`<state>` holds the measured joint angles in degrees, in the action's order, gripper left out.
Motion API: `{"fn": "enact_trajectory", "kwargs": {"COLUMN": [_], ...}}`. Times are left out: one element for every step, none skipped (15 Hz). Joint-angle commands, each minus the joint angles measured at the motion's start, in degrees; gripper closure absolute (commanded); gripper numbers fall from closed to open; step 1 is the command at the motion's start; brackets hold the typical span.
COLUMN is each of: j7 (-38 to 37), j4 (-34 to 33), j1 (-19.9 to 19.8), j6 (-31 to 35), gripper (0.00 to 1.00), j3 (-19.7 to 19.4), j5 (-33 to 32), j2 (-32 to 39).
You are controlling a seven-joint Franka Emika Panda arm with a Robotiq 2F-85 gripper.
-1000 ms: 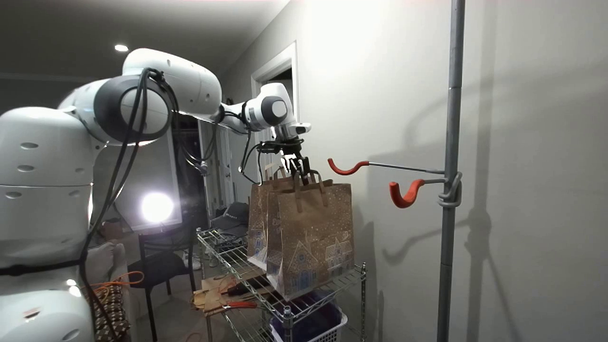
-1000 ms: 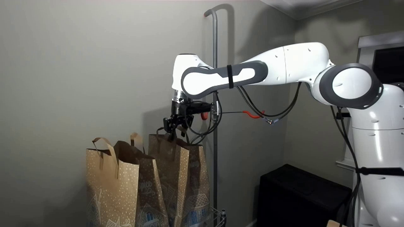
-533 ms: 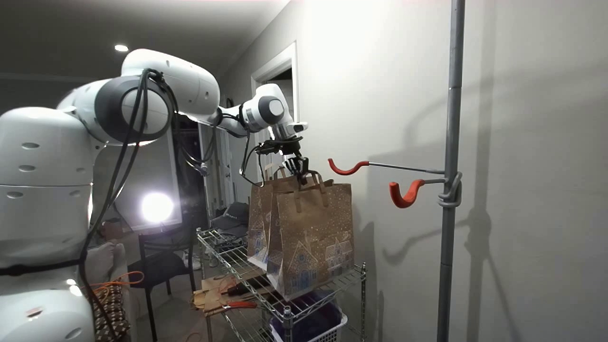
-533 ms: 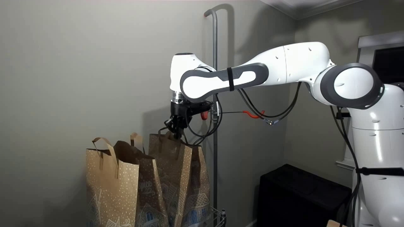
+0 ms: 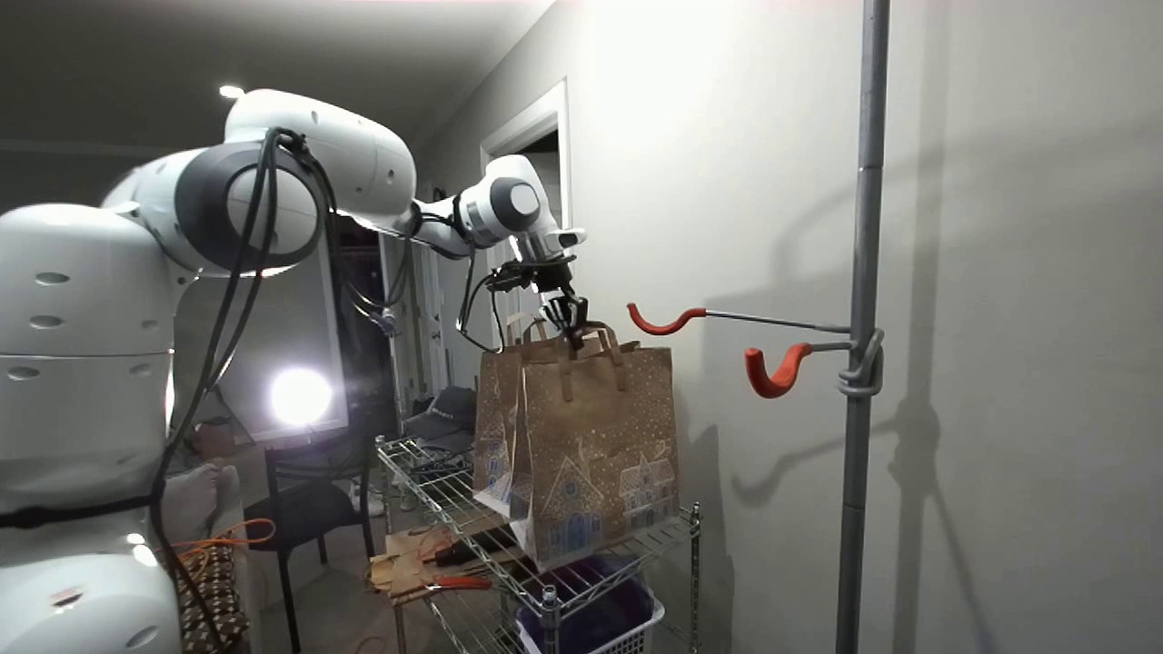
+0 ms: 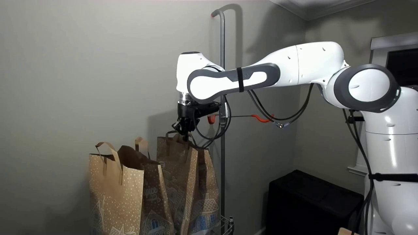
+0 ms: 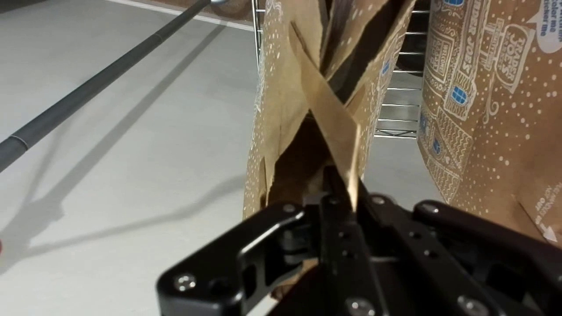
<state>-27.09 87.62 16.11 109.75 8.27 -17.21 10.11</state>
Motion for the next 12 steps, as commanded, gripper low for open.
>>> {"fn": "enact_trajectory", "kwargs": {"j7": [3.0,4.5,6.6,9.2,12.1,14.2,16.4,18.1,19.7,21.0,22.4,23.6], "j4": [-0.8,-1.2,-1.6,-1.9,-1.8,-2.1,-2.1,-2.0,-1.9,-1.4,-1.1,-0.7], "j1": [-0.1,-0.2,-0.3,-0.5,-0.6,-0.7,-0.7,-0.9,-1.1,-1.3,-1.4,-1.6], "j6": [-5.2,-6.2,-7.7,-9.4,-11.1,-13.3,-15.2,-17.3,-18.6,-19.6,-20.6,-21.7], "gripper": [0.99,0.99,0.99,0.99,0.99,0.99,0.99,0.99,0.99,0.99,0.99,0.99], "j3": [0.8,1.2,1.7,2.2,2.7,3.1,3.4,3.6,3.7,3.7,3.6,3.4], "j5": [0.3,1.1,1.7,2.7,3.7,4.7,5.4,6.5,7.4,8.5,9.5,10.1], "j2": [-4.1,-5.0,-5.9,-6.8,-7.9,-8.8,-9.9,-11.0,-12.0,-13.2,-14.1,-15.1]}}
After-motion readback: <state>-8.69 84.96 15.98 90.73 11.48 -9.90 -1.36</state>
